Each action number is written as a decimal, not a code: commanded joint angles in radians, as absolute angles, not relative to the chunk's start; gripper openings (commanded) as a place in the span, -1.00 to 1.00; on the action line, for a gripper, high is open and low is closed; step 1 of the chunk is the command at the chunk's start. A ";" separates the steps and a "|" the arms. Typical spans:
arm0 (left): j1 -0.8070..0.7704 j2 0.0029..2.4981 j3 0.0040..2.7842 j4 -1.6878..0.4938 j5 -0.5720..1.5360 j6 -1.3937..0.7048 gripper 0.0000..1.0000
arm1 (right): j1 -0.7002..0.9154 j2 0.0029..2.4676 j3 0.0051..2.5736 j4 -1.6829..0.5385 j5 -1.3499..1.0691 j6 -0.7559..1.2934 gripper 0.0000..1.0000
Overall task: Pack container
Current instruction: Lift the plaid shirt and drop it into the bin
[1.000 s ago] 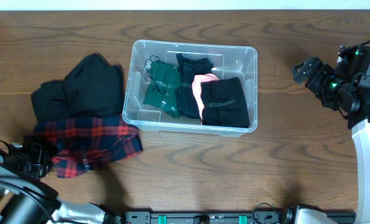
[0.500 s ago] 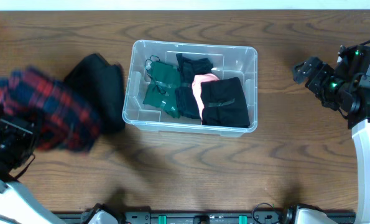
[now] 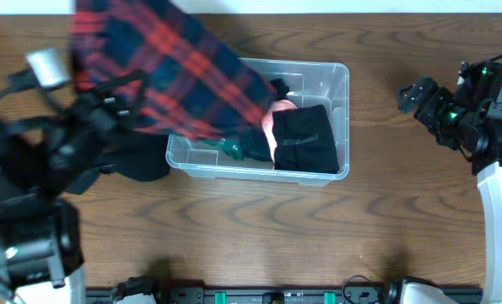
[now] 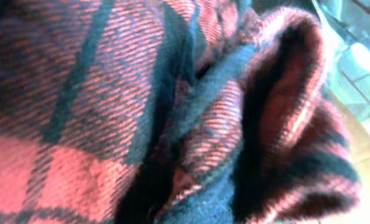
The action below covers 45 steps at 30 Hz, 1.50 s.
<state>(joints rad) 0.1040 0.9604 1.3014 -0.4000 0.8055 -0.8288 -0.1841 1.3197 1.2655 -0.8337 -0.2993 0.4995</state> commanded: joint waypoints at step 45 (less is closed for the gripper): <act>-0.304 1.349 1.314 -0.706 -0.134 -0.682 0.75 | -0.189 1.320 1.265 -0.834 -0.303 0.493 0.98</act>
